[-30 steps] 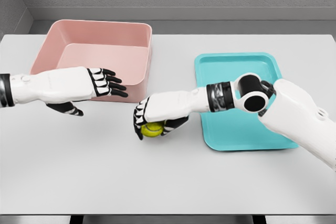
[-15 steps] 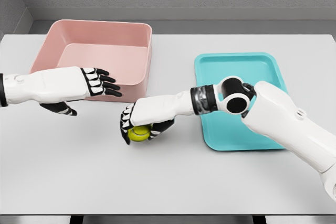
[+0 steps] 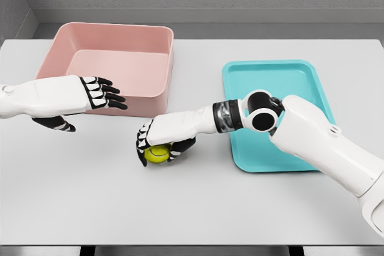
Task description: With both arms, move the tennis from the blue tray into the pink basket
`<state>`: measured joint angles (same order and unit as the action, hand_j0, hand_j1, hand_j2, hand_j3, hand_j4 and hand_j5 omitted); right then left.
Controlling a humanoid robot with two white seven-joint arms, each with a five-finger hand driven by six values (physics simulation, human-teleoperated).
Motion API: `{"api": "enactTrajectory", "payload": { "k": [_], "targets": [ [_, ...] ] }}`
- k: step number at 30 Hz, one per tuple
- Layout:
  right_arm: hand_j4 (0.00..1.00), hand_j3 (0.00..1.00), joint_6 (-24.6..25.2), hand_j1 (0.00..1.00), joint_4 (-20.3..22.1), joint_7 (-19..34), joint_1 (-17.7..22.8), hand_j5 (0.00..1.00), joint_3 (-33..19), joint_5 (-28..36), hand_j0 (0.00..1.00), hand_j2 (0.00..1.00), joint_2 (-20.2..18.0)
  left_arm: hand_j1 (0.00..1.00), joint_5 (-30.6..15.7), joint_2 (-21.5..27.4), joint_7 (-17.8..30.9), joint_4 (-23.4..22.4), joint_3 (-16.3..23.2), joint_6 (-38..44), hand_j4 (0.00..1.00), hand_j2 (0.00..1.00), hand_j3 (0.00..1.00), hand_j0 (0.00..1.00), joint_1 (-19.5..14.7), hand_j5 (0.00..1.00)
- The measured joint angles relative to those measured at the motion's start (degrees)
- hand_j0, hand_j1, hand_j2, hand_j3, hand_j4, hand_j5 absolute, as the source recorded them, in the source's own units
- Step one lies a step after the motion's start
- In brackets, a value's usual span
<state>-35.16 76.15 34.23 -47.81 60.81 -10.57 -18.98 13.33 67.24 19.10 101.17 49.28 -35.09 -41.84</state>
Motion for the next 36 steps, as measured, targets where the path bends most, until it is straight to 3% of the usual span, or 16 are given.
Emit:
{"api": "enactTrajectory", "payload": {
  "k": [10, 12, 16, 19, 28, 30, 36],
  "targets": [
    [0.5, 0.5, 0.0, 0.5, -2.0, -0.1, 0.0, 0.5, 0.5, -0.5, 0.5, 0.5, 1.5, 1.0, 0.0, 0.0, 0.0, 0.0, 0.0, 0.0, 1.0, 1.0, 1.0, 1.0, -0.1, 1.0],
    [0.55, 0.55, 0.0, 0.55, -2.2, -0.1, 0.0, 0.55, 0.5, -0.6, 0.55, 0.55, 1.6, 1.0, 0.0, 0.0, 0.0, 0.0, 0.0, 0.0, 1.0, 1.0, 1.0, 1.0, 0.0, 1.0],
    [0.86, 0.86, 0.0, 0.86, -2.4, -0.2, 0.1, 0.86, 0.4, -0.6, 0.86, 0.86, 1.6, 1.0, 0.0, 0.0, 0.0, 0.0, 0.0, 0.0, 1.0, 1.0, 1.0, 1.0, -0.1, 1.0],
    [0.91, 0.91, 0.0, 0.91, -2.4, -0.3, 0.1, 0.91, 0.3, -0.7, 0.91, 0.91, 1.5, 1.0, 0.0, 0.0, 0.0, 0.0, 0.0, 0.0, 1.0, 1.0, 1.0, 1.0, -0.1, 1.0],
    [0.93, 0.93, 0.0, 0.93, -2.4, -0.3, 0.2, 0.93, 0.2, -0.7, 0.93, 0.93, 1.5, 1.0, 0.0, 0.0, 0.0, 0.0, 0.0, 0.0, 1.0, 1.0, 1.0, 1.0, -0.1, 1.0],
    [1.0, 1.0, 0.0, 1.0, -2.2, -0.3, 0.1, 1.0, 0.1, -0.7, 1.0, 1.0, 1.3, 1.0, 0.0, 0.1, 0.0, 0.0, -0.2, 0.0, 1.0, 1.0, 1.0, 1.0, -0.2, 1.0],
    [1.0, 1.0, 0.0, 1.0, -0.7, -0.3, -0.1, 1.0, -0.4, -0.6, 1.0, 1.0, -1.2, 1.0, 0.0, 0.4, 0.0, 0.0, -0.5, 0.0, 1.0, 1.0, 1.0, 1.0, -0.4, 1.0]
  ]
}}
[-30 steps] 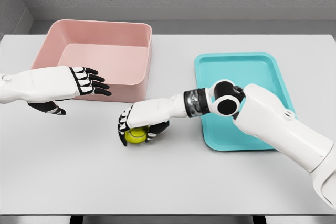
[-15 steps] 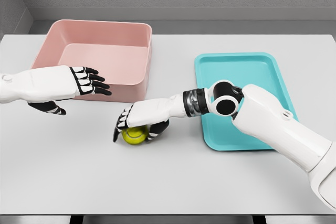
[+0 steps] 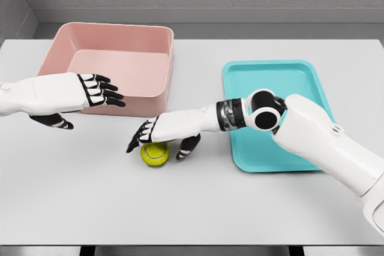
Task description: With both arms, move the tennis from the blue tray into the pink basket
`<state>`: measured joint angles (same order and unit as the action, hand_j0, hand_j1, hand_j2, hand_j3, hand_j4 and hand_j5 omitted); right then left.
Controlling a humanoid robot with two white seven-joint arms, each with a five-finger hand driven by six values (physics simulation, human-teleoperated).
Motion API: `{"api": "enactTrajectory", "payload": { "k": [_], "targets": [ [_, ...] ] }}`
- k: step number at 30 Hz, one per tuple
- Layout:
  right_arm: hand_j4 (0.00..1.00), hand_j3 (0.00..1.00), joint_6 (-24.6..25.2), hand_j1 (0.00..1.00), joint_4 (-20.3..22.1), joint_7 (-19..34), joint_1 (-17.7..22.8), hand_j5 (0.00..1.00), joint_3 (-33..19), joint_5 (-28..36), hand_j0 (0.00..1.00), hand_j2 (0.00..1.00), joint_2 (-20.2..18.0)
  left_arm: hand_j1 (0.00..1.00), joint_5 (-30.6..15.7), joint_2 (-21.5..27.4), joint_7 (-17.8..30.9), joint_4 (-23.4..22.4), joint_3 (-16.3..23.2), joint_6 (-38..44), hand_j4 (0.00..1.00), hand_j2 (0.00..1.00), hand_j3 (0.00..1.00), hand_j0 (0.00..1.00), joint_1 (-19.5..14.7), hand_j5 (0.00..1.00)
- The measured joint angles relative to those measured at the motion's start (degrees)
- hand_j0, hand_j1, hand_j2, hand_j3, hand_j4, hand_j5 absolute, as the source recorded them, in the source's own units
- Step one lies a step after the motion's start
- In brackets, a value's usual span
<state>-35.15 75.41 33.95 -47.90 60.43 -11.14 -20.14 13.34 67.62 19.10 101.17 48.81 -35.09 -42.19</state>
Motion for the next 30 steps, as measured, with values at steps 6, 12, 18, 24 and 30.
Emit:
{"api": "enactTrajectory", "payload": {
  "k": [6, 12, 18, 24, 30],
  "targets": [
    [1.0, 1.0, 0.0, 1.0, 3.7, -0.1, 0.4, 1.0, -1.8, 0.1, 1.0, 1.0, -5.2, 1.0, 0.0, 0.0, 0.0, 0.0, -0.1, 0.0, 1.0, 1.0, 1.0, 1.0, 0.0, 1.0],
    [1.0, 1.0, 0.0, 1.0, 6.8, -0.4, 0.6, 1.0, -7.0, 0.4, 1.0, 1.0, -11.8, 1.0, 0.0, -0.3, 0.0, 0.0, -0.1, 0.0, 1.0, 1.0, 1.0, 1.0, 0.1, 1.0],
    [1.0, 1.0, 0.0, 1.0, 7.1, -0.5, 0.8, 1.0, -12.9, 0.6, 1.0, 1.0, -18.6, 1.0, 0.0, -0.6, 0.0, 0.0, -0.2, 0.0, 1.0, 1.0, 1.0, 1.0, 0.0, 1.0],
    [1.0, 1.0, 0.0, 1.0, 6.5, -0.5, 1.3, 1.0, -17.6, 0.6, 1.0, 1.0, -25.6, 1.0, 0.0, -0.8, 0.0, 0.1, -0.3, 0.0, 1.0, 1.0, 1.0, 1.0, -0.1, 1.0],
    [1.0, 1.0, 0.0, 1.0, 2.7, -0.4, 5.2, 1.0, -24.5, 0.4, 1.0, 1.0, -31.3, 1.0, 0.0, -4.3, -0.4, 0.1, -0.4, 0.0, 1.0, 1.0, 1.0, 1.0, -0.6, 1.0]
  ]
}}
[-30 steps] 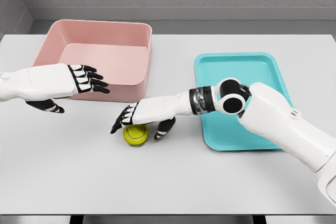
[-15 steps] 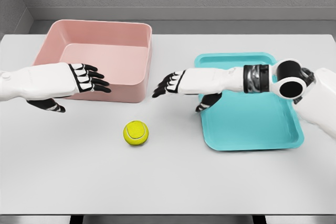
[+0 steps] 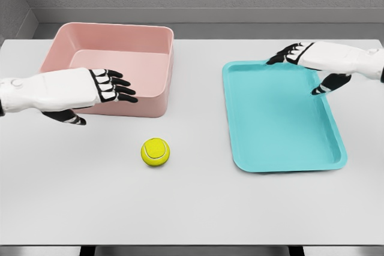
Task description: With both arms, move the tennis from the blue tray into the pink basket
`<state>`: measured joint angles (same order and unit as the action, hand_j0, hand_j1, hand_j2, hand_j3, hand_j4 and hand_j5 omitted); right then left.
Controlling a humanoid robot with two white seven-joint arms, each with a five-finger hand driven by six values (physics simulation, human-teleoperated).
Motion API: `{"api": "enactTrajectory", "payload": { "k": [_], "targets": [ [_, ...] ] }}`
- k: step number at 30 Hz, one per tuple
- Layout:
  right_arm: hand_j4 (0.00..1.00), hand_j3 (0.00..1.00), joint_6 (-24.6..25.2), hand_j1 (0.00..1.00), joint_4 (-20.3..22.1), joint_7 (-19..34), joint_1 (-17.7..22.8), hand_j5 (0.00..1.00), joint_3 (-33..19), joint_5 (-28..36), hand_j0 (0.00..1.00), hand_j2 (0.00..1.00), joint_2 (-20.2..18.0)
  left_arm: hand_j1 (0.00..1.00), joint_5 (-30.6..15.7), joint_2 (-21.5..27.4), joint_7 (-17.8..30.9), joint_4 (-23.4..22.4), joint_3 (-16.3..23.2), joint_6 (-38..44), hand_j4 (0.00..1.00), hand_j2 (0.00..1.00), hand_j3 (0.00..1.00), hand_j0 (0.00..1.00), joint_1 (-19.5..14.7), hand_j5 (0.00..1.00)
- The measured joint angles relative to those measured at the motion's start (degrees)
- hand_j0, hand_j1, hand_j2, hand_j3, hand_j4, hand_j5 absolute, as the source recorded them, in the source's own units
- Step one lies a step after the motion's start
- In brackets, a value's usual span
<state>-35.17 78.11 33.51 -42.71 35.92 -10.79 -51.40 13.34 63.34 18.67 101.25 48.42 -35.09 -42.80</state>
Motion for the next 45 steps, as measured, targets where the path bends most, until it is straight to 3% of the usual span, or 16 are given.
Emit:
{"api": "enactTrajectory", "payload": {
  "k": [4, 9, 13, 22, 33, 45],
  "targets": [
    [1.0, 1.0, 0.0, 1.0, -1.3, 0.0, 1.3, 1.0, -1.9, 0.1, 1.0, 1.0, -0.6, 1.0, 0.2, -4.0, 0.1, 0.0, 0.5, 0.0, 1.0, 1.0, 1.0, 1.0, 0.6, 1.0],
    [1.0, 1.0, 0.0, 1.0, -1.6, 0.0, 1.9, 1.0, -2.5, 0.0, 1.0, 1.0, 0.0, 1.0, 5.9, -8.1, 0.4, 0.0, 0.7, 0.0, 1.0, 1.0, 1.0, 1.0, 1.1, 1.0],
    [1.0, 1.0, 0.0, 1.0, -1.5, -0.1, 2.9, 1.0, -2.6, 0.1, 1.0, 1.0, 1.2, 1.0, 10.8, -10.2, 0.5, 0.0, 0.8, 0.0, 1.0, 1.0, 1.0, 1.0, 3.3, 1.0],
    [1.0, 1.0, 0.0, 1.0, -1.7, 0.0, 3.2, 1.0, -3.1, 0.1, 1.0, 1.0, 2.9, 1.0, 14.2, -12.5, 0.5, -0.2, 3.8, 0.0, 1.0, 1.0, 1.0, 1.0, 4.4, 1.0],
    [1.0, 1.0, 0.0, 1.0, -1.9, 0.0, 3.2, 1.0, -3.3, 0.1, 1.0, 1.0, 3.0, 1.0, 13.5, -12.7, -0.1, -1.8, 4.1, 0.0, 1.0, 1.0, 1.0, 1.0, 5.3, 1.0],
    [1.0, 1.0, 0.0, 1.0, -2.0, 0.0, 3.3, 1.0, -3.3, 0.1, 1.0, 1.0, 2.7, 1.0, 7.5, -12.5, 0.0, -2.8, 4.2, 0.0, 1.0, 1.0, 1.0, 1.0, 5.6, 1.0]
  ]
}}
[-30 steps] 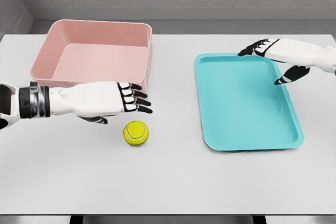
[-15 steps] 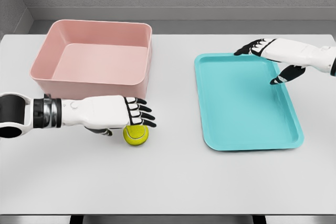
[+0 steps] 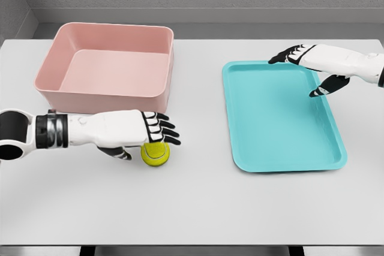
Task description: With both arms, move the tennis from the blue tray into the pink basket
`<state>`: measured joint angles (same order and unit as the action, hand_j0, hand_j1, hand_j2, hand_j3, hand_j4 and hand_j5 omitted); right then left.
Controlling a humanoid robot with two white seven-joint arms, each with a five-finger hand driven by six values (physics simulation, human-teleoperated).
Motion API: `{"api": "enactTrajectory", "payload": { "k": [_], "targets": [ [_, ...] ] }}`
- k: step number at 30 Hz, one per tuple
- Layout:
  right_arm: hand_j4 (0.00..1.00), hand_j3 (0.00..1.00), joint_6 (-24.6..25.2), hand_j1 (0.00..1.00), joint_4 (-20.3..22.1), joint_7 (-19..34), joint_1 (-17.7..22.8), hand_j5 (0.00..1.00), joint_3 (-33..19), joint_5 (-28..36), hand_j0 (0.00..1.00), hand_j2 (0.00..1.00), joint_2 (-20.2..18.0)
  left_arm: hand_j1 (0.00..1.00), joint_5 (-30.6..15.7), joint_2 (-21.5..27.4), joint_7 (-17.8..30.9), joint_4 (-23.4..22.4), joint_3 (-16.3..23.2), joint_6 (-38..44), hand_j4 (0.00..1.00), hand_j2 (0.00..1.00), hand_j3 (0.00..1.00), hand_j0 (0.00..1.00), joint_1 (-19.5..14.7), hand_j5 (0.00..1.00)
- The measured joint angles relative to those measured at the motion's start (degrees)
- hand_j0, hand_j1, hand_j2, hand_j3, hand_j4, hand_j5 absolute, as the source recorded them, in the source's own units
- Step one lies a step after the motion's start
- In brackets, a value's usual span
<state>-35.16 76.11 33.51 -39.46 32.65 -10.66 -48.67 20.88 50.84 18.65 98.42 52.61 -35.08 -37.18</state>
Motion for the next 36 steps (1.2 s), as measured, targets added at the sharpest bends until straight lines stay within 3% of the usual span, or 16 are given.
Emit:
{"api": "enactTrajectory", "payload": {
  "k": [21, 36],
  "targets": [
    [1.0, 1.0, 0.0, 1.0, 0.1, 0.0, 0.2, 1.0, 0.0, 0.0, 1.0, 1.0, 0.3, 1.0, 1.2, -3.3, 0.5, -4.3, 1.5, 0.0, 1.0, 1.0, 1.0, 1.0, 0.3, 1.0],
    [1.0, 1.0, 0.0, 1.0, 0.1, 0.0, 0.2, 1.0, -0.1, 0.0, 1.0, 1.0, 0.3, 1.0, 2.7, -4.5, 0.4, -4.6, 1.6, 0.0, 1.0, 1.0, 1.0, 1.0, 1.3, 1.0]
  ]
}}
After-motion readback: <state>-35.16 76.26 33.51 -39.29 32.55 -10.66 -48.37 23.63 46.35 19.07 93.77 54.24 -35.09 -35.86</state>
